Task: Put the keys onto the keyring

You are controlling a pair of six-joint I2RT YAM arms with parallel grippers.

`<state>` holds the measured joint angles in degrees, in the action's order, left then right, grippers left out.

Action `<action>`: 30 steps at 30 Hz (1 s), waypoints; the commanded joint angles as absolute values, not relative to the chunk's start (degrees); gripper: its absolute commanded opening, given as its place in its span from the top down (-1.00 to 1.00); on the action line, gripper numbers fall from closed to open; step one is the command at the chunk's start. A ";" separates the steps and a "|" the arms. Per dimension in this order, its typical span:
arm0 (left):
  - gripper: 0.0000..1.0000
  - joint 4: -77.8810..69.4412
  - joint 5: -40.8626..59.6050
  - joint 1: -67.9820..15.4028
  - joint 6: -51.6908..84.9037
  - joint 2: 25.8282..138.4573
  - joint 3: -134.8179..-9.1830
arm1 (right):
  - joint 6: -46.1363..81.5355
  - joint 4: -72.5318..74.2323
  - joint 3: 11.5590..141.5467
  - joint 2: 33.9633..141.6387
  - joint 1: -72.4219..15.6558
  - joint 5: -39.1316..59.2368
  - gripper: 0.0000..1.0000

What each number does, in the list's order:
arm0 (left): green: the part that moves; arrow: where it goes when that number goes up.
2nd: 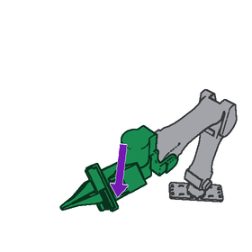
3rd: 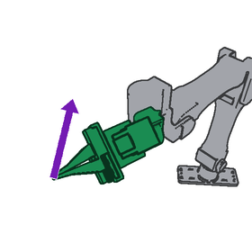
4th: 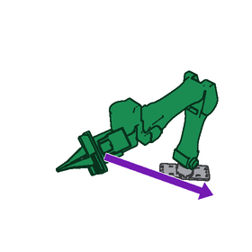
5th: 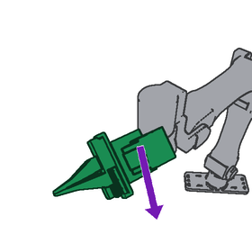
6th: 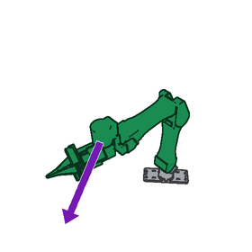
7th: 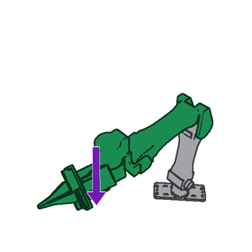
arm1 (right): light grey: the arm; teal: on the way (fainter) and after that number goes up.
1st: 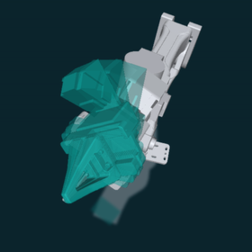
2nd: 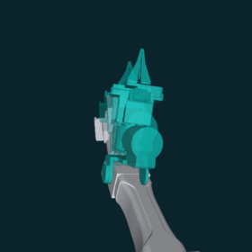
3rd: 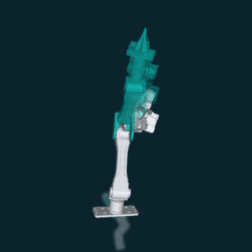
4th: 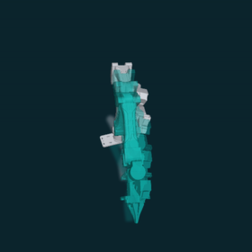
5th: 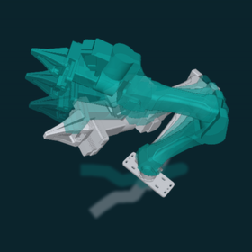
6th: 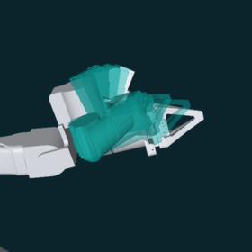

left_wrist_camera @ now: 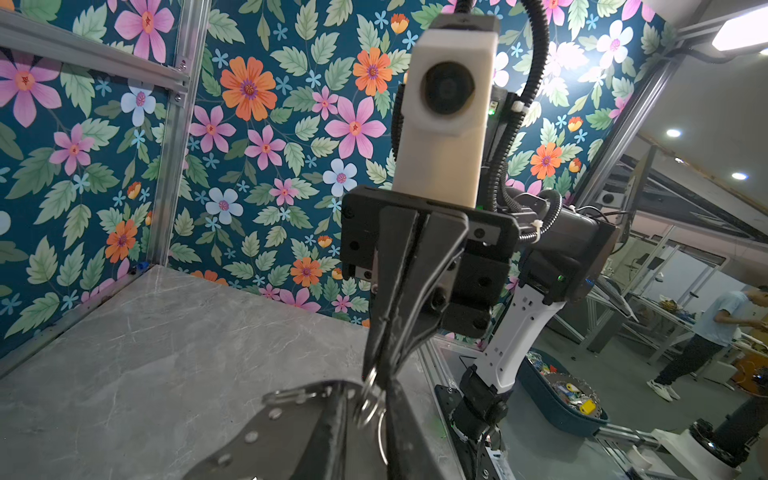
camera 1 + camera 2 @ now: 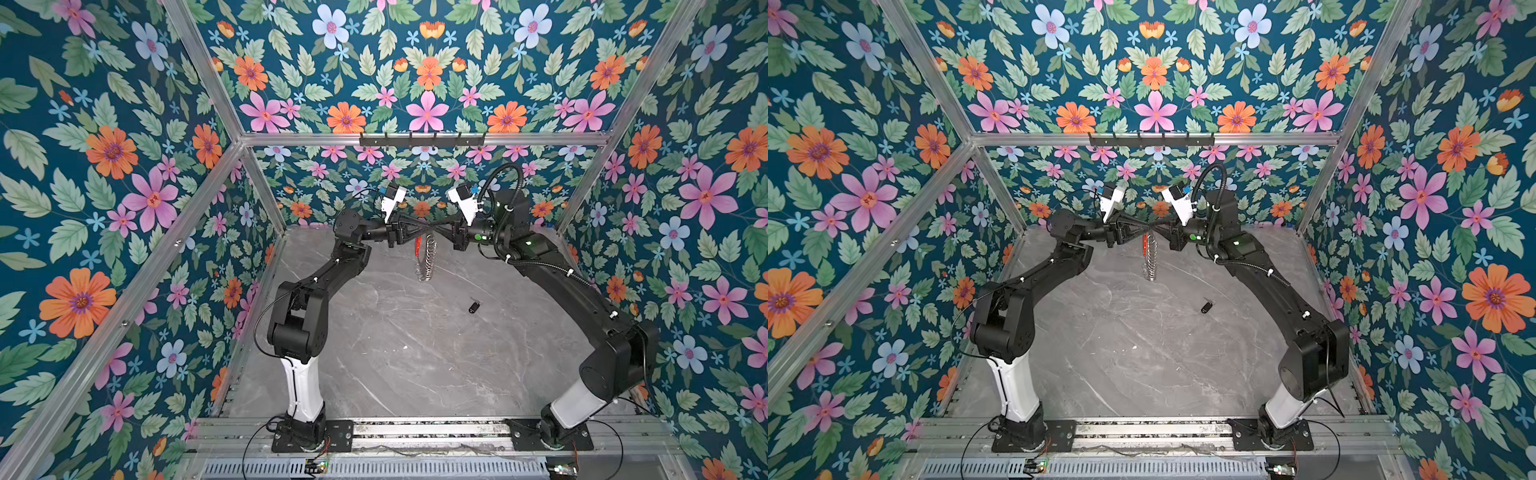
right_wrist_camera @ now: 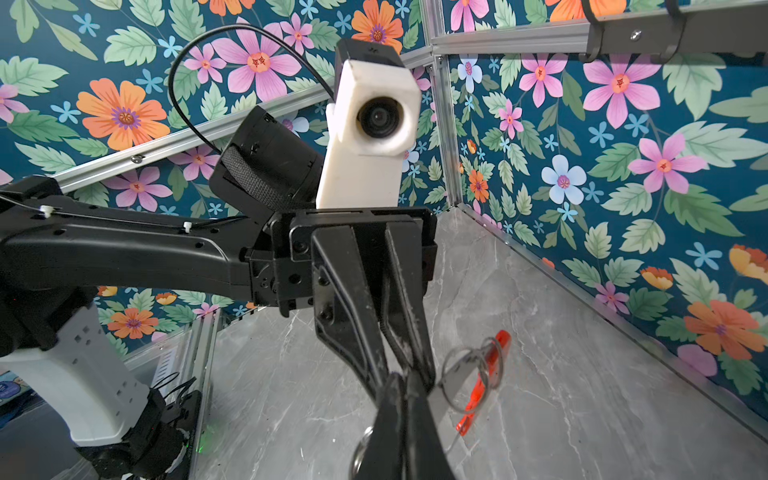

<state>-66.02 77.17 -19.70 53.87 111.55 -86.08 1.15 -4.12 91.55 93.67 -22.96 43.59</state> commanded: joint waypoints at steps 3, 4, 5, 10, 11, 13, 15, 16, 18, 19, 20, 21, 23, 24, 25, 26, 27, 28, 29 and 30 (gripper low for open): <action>0.72 -67.37 75.76 -19.35 53.69 111.80 -86.22 | 1.89 -0.71 91.66 93.64 -23.03 45.22 1.00; 0.74 -67.41 75.85 -19.34 53.81 111.71 -86.14 | 2.00 -0.54 91.75 93.76 -23.01 45.26 1.00; 0.76 -67.56 76.09 -19.38 53.89 111.62 -86.02 | 2.21 -0.28 91.81 93.89 -23.03 45.41 1.00; 0.79 -68.12 76.62 -19.42 54.40 111.09 -85.21 | 3.93 1.04 92.97 94.48 -23.03 46.64 1.00; 0.79 -68.11 76.72 -19.42 54.39 111.03 -85.04 | 4.26 1.31 93.03 96.44 -23.03 46.80 1.00; 0.82 -68.12 76.82 -19.42 54.43 111.00 -84.90 | 4.72 1.79 93.33 96.85 -23.00 47.02 1.00; 0.85 -68.17 76.82 -19.36 54.46 111.03 -84.77 | 5.06 1.76 93.68 97.21 -23.03 47.35 1.00; 0.86 -68.25 76.82 -19.40 54.45 110.98 -84.77 | 5.10 1.86 93.76 97.29 -23.11 47.45 1.00; 0.95 -68.38 76.69 -19.36 54.41 111.05 -84.95 | 5.24 1.78 93.87 97.49 -23.19 47.47 1.00; 1.00 -68.38 76.56 -19.40 54.45 111.04 -85.00 | 5.27 1.79 93.84 97.61 -23.18 47.46 1.00; 1.00 -68.38 76.42 -19.37 54.42 111.09 -85.23 | 5.20 1.77 93.78 97.72 -23.29 47.46 1.00; 1.00 -68.38 76.17 -19.25 54.44 111.14 -85.26 | 5.31 1.83 93.69 97.81 -23.29 47.37 1.00; 1.00 -68.38 75.48 -19.12 54.29 111.18 -85.19 | 5.35 1.93 93.52 97.96 -23.27 47.20 1.00; 1.00 -68.38 75.04 -19.02 54.10 111.05 -84.97 | 5.30 2.01 93.36 98.07 -23.29 46.99 1.00; 1.00 -68.25 74.60 -18.93 53.83 110.93 -84.72 | 5.36 2.02 93.21 98.04 -23.29 46.79 1.00; 1.00 -68.06 74.08 -18.82 53.44 110.75 -84.39 | 5.40 2.09 93.15 98.12 -23.29 46.59 1.00; 1.00 -67.73 73.68 -18.81 52.99 110.65 -84.03 | 5.37 2.16 93.08 98.13 -23.33 46.30 1.00; 1.00 -67.47 73.34 -18.85 52.55 110.36 -83.79 | 5.42 2.13 93.07 98.17 -23.29 46.03 1.00; 1.00 -67.12 72.95 -18.81 51.99 110.07 -83.37 | 5.36 2.18 92.99 98.13 -23.29 45.74 1.00; 1.00 -66.70 72.57 -18.81 51.38 109.67 -82.87 | 5.36 2.27 92.86 98.17 -23.29 45.39 1.00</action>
<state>-65.67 74.94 -18.79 53.52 110.87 -83.33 4.58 0.67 93.12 97.93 -22.98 45.82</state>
